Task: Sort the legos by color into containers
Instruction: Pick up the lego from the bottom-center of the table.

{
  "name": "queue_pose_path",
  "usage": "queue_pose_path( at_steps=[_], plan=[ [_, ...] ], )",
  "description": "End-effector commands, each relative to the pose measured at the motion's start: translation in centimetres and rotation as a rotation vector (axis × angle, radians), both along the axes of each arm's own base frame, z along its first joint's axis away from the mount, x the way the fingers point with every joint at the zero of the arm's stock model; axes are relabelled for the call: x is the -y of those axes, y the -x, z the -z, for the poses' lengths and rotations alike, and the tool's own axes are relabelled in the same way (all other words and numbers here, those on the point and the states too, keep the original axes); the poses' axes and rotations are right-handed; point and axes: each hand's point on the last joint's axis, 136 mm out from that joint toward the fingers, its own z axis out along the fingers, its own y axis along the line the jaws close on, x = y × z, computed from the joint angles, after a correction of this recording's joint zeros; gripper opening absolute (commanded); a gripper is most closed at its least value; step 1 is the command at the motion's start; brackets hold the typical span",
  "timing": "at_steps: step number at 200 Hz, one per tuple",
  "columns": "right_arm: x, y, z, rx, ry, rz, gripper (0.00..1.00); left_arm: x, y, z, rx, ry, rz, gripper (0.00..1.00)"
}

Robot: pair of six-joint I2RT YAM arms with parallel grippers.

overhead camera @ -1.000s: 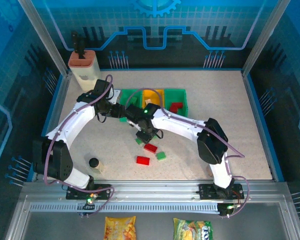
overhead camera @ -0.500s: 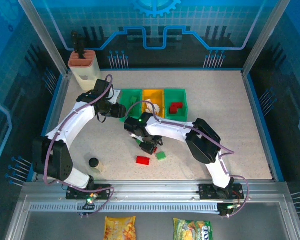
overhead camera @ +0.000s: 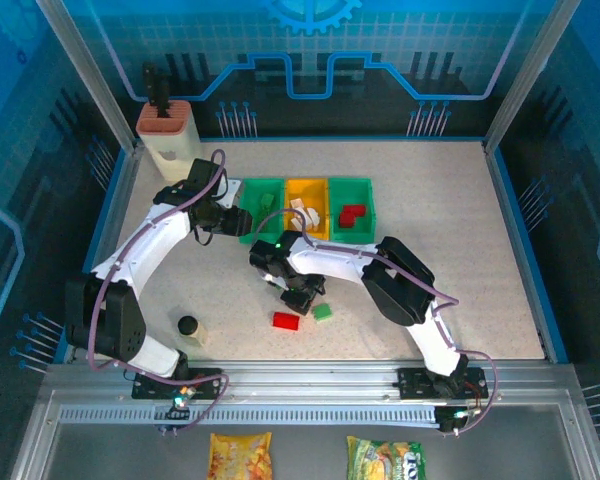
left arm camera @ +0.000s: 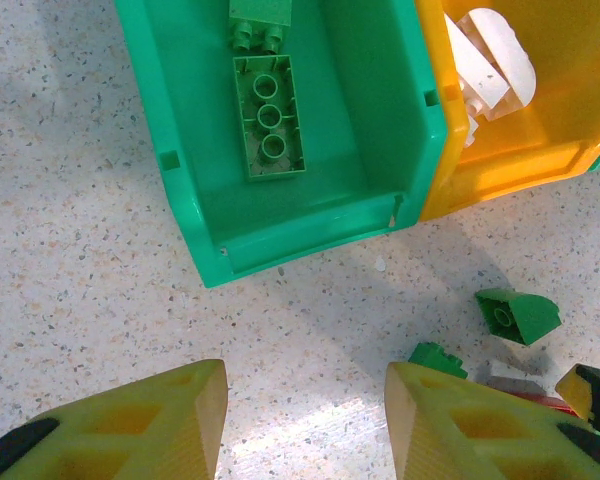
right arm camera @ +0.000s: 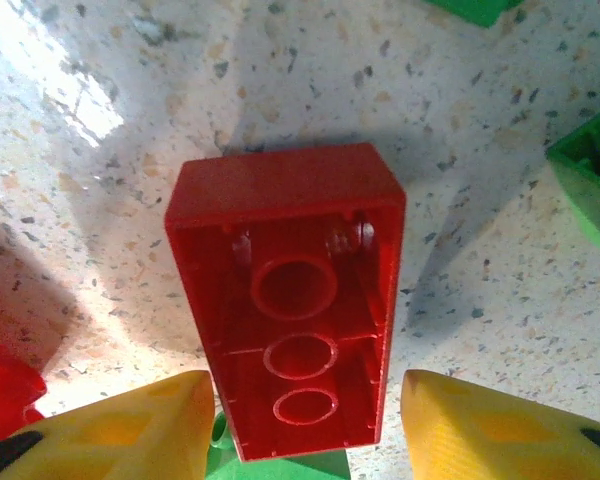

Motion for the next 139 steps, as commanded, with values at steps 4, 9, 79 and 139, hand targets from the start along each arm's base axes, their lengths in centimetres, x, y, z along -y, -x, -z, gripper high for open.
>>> queue_pose_path(
  at_steps=[4,9,79,139],
  plan=[
    [0.4,0.8,0.7,-0.038,0.024,-0.012,0.49,0.0,0.4,0.0,-0.008,0.007,0.013,0.46],
    [0.4,0.8,0.7,-0.037,0.023,-0.012,0.48,0.0,0.4,0.0,-0.008,0.008,0.012,0.47],
    [0.3,0.6,0.1,-0.028,0.014,-0.012,0.38,0.0,0.4,0.1,-0.012,0.005,0.015,0.47],
    [0.1,0.2,-1.5,0.0,-0.015,-0.008,0.36,0.0,0.4,0.2,-0.016,0.004,0.014,0.47]
  ],
)
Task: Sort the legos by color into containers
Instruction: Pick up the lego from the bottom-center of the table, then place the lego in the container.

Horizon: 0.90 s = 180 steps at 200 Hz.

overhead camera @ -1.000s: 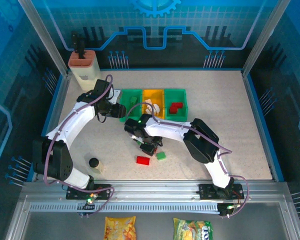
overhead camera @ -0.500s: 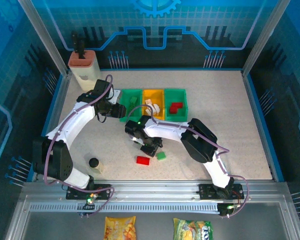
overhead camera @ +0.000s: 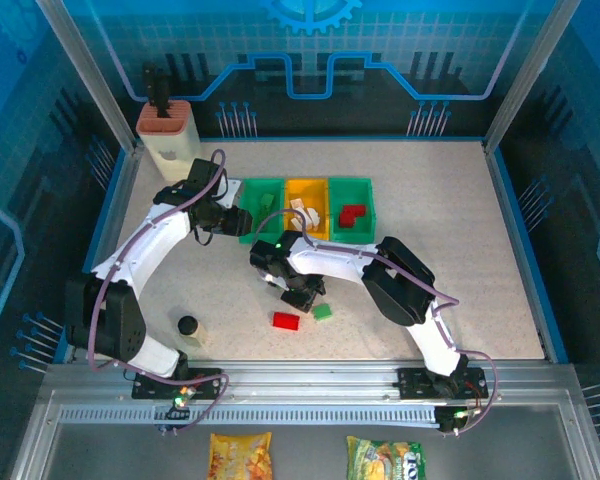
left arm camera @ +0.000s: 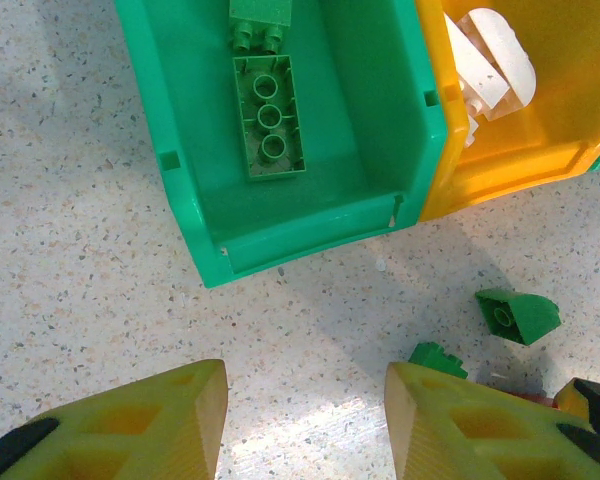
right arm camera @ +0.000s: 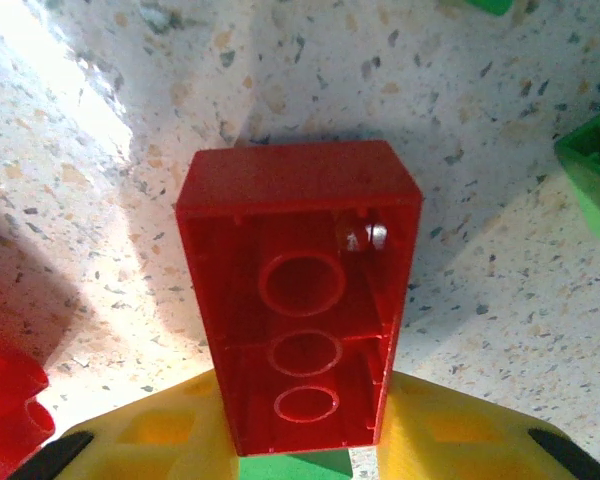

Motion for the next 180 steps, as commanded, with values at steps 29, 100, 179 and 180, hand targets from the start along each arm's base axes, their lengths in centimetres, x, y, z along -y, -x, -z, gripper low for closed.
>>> queue_pose_path(
  at_steps=[29,100,179,180],
  plan=[
    [0.0,0.1,-2.4,0.01,-0.034,-0.002,0.36,0.0,0.4,0.3,-0.017,0.004,0.014,0.47],
    [1.9,0.7,-3.3,0.007,-0.03,0.032,0.35,0.0,0.4,0.2,-0.014,0.002,0.016,0.47],
    [9.3,1.5,-2.9,0.005,-0.004,0.217,0.35,0.0,0.4,0.2,-0.017,0.006,0.016,0.47],
    [9.4,1.5,-2.9,0.005,-0.003,0.22,0.35,0.1,0.4,0.2,-0.019,0.006,0.017,0.47]
  ],
)
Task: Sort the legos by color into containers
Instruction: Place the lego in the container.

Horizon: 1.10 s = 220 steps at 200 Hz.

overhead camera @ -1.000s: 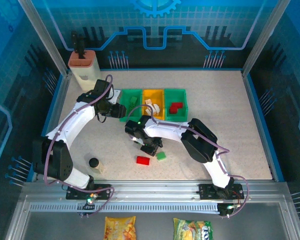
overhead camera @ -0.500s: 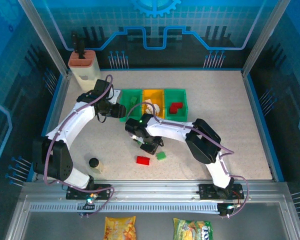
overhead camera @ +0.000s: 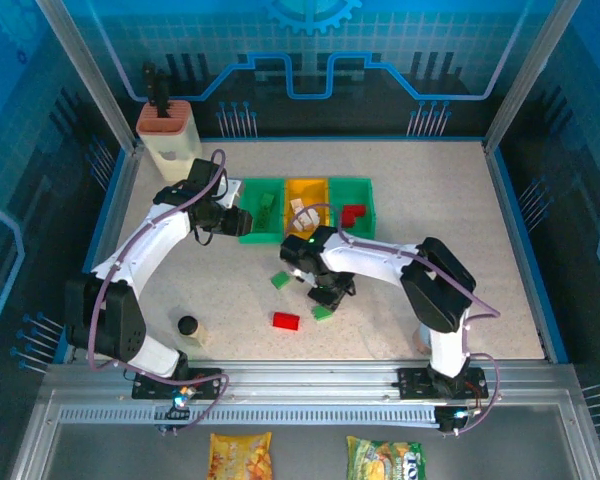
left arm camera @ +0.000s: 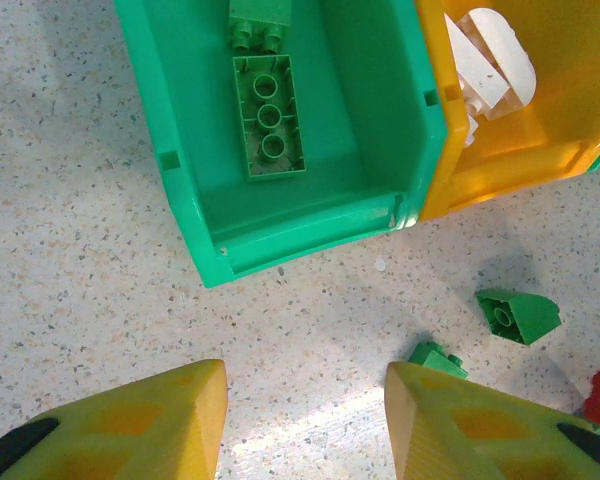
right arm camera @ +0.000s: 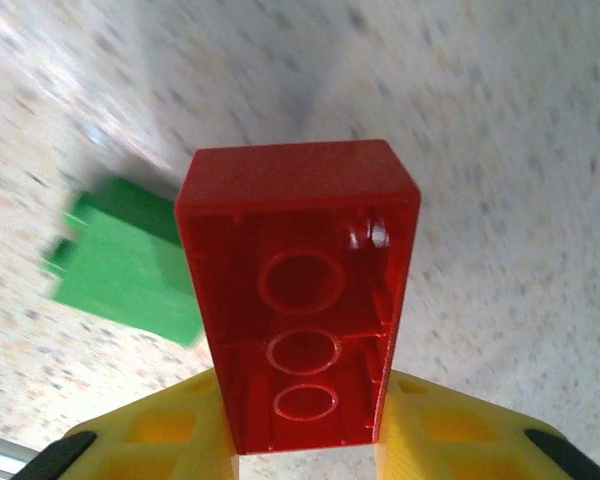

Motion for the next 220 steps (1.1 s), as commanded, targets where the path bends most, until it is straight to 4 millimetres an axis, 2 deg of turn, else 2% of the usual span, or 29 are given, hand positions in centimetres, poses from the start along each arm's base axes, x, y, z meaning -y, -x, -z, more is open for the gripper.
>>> queue_pose_path(
  at_steps=[1,25,47,82,162,220],
  plan=[
    [2.2,0.3,-0.5,0.006,-0.011,0.082,0.35,0.1,0.4,0.2,-0.018,0.007,0.017,0.47],
    [4.6,0.2,-0.4,0.008,-0.004,0.156,0.35,0.1,0.4,0.2,-0.017,0.006,0.016,0.47],
    [5.8,-0.4,-0.7,0.021,-0.016,0.213,0.35,0.1,0.4,0.2,-0.017,0.007,0.017,0.47],
    [6.1,-2.0,-1.1,0.046,-0.053,0.273,0.36,0.1,0.4,0.3,-0.02,0.007,0.017,0.47],
    [7.9,-8.1,-3.4,0.121,-0.1,0.573,0.36,0.0,0.4,0.2,-0.018,0.003,0.016,0.47],
    [7.2,-12.4,-5.1,0.146,-0.201,0.705,0.36,0.0,0.4,0.4,-0.024,0.004,0.018,0.47]
  ],
)
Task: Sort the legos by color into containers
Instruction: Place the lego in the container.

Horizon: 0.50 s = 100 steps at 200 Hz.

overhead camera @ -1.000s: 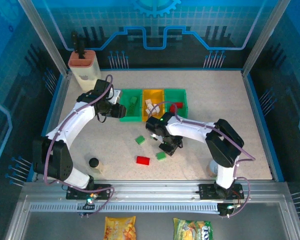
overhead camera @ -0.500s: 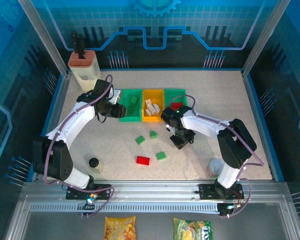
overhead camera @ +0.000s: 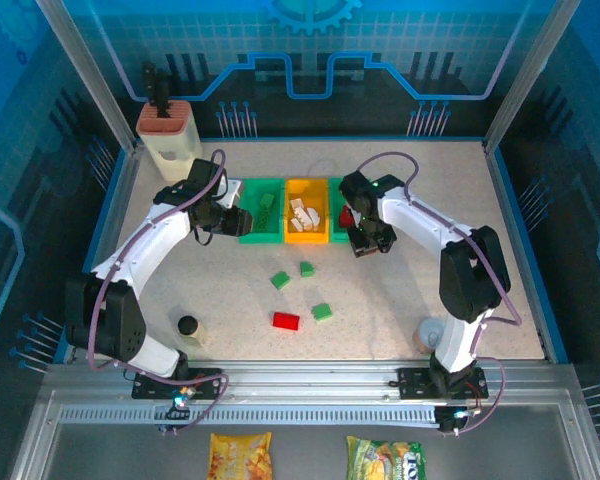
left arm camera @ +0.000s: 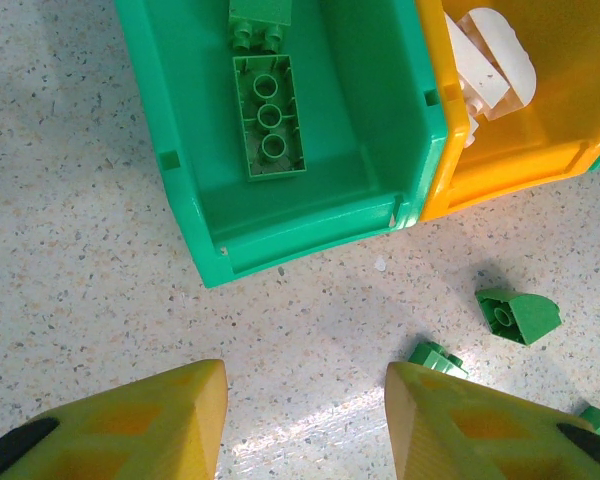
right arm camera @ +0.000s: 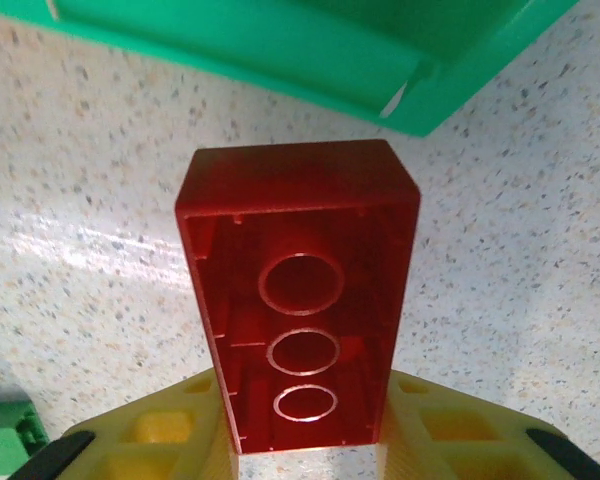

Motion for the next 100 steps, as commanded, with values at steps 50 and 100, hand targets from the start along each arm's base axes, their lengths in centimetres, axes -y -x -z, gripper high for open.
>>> queue_pose_path(
  at_steps=[50,100],
  plan=[
    [-1.9,-5.7,-1.0,0.031,-0.094,0.095,0.36,0.0,0.3,0.4,-0.026,0.004,0.017,0.47],
    [-2.8,-10.2,-0.9,0.069,-0.157,0.146,0.36,0.1,0.3,0.5,-0.028,0.006,0.017,0.47]
  ],
)
